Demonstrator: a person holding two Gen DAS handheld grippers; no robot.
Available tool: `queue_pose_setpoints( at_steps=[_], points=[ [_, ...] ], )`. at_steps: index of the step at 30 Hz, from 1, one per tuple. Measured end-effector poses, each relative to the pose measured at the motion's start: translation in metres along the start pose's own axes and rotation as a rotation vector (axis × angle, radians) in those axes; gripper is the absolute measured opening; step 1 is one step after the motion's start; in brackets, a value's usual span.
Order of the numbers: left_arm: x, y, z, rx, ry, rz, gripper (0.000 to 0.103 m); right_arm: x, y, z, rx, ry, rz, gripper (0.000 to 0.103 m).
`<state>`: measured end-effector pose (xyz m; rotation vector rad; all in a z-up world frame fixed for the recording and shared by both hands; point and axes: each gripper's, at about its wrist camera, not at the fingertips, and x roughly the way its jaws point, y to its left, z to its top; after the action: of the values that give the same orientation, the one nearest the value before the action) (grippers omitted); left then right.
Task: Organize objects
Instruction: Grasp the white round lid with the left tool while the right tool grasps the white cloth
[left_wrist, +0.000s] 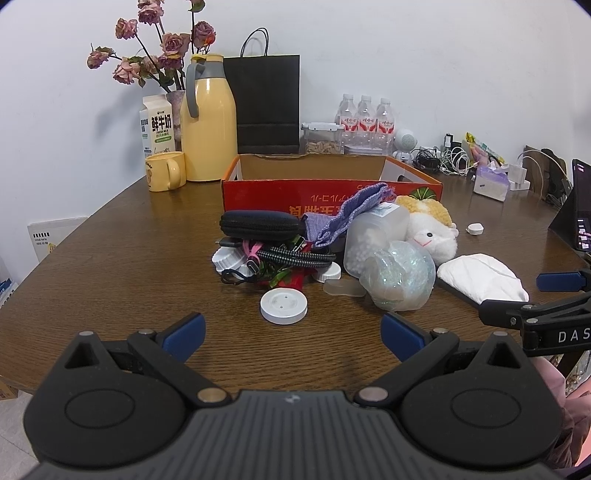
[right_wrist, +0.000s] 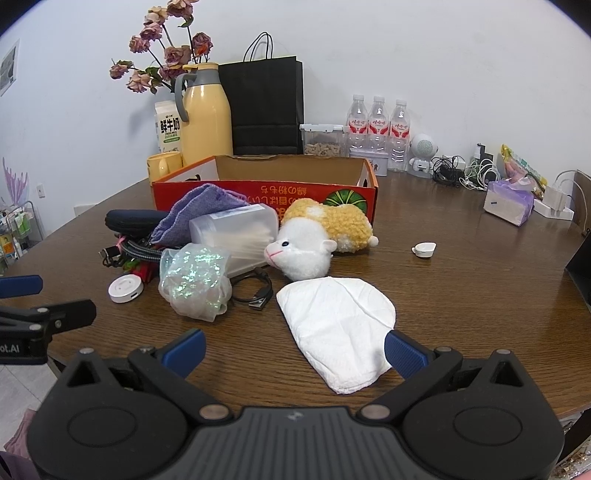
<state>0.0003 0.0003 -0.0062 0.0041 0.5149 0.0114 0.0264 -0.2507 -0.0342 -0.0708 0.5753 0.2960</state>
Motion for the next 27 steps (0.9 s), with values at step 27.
queue_pose_setpoints(
  at_steps=[27],
  points=[
    [0.05,0.011,0.015,-0.067,0.092,0.022,0.094,0.053,-0.028,0.007,-0.051,0.086,-0.044,0.103]
  ],
)
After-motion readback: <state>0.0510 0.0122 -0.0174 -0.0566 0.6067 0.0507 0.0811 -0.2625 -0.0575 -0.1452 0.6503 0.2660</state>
